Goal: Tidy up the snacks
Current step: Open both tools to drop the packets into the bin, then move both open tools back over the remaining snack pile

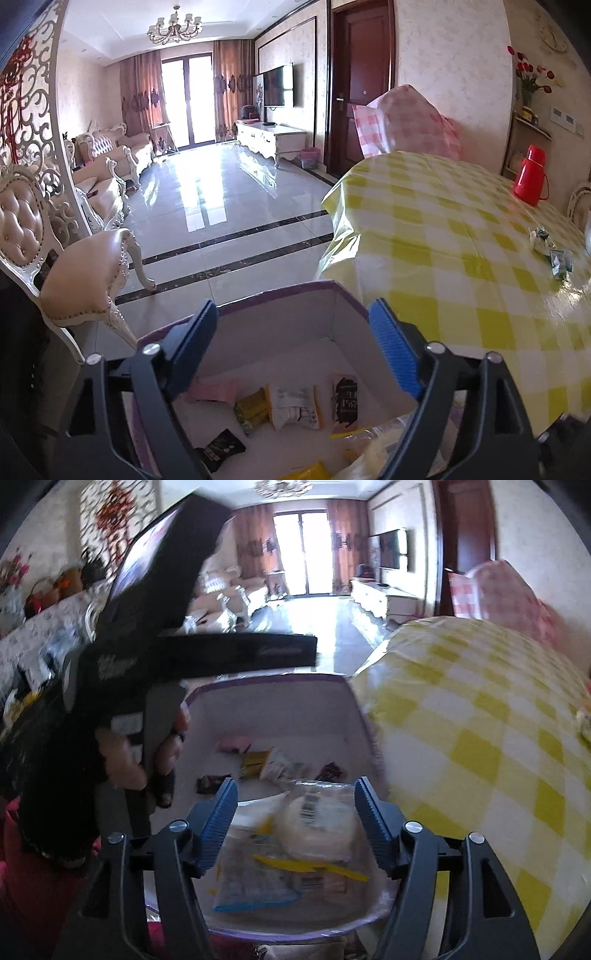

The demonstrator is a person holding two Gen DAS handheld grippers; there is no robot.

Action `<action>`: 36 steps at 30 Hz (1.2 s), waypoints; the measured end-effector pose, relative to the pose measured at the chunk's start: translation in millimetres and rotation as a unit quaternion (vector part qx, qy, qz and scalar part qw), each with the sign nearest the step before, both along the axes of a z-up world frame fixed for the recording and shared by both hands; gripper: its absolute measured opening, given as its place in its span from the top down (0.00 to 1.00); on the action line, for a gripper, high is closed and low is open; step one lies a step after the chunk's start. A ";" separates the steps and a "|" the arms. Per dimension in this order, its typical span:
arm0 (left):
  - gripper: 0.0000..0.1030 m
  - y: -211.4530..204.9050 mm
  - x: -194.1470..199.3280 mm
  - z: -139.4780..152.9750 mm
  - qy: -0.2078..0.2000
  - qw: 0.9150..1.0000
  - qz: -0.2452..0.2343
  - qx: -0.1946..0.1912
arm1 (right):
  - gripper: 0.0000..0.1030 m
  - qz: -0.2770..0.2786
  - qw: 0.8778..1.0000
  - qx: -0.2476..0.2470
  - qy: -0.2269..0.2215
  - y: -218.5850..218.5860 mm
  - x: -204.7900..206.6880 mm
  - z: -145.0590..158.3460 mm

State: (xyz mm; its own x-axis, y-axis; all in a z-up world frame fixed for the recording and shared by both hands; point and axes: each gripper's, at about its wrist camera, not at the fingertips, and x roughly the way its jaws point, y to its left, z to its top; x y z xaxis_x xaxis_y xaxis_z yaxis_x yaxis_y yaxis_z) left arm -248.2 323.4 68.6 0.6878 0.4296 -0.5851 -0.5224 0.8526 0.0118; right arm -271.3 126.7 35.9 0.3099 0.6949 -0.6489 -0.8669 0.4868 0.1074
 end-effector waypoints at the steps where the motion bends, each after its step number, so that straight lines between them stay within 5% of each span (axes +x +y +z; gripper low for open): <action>1: 0.08 -3.8 0.7 0.0 0.001 1.000 0.002 0.009 | 0.34 -0.015 1.000 0.007 0.004 -7.5 6.8 2.0; 10: 0.03 -39.8 20.0 -4.5 0.022 0.998 -0.026 0.052 | 0.25 -0.130 0.989 0.063 0.029 -91.1 62.3 16.1; 15: 0.02 -77.6 37.1 -8.6 0.034 0.996 -0.082 0.026 | 0.16 -0.193 0.977 0.081 0.041 -148.8 91.1 13.9; 19: 0.02 -128.6 61.6 -14.1 0.057 0.984 -0.168 -0.025 | 0.16 -0.259 0.960 0.085 0.058 -203.5 113.8 3.0; 25: 0.02 -216.0 117.0 -9.7 0.071 0.953 -0.276 -0.099 | 0.16 -0.345 0.927 0.103 0.102 -276.7 147.3 -12.7; 36: 0.02 -333.0 260.7 -27.7 0.064 0.954 -0.275 -0.098 | 0.16 -0.479 0.870 0.082 0.086 -380.7 219.9 -8.0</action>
State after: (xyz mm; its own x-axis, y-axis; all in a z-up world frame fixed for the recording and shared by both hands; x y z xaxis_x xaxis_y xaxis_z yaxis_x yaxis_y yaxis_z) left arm 12.5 -9.7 41.0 0.6957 -0.1019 -0.7111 -0.0011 0.9897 -0.1430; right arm -51.4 -254.0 28.0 0.7052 0.2591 -0.6600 -0.0368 0.9430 0.3308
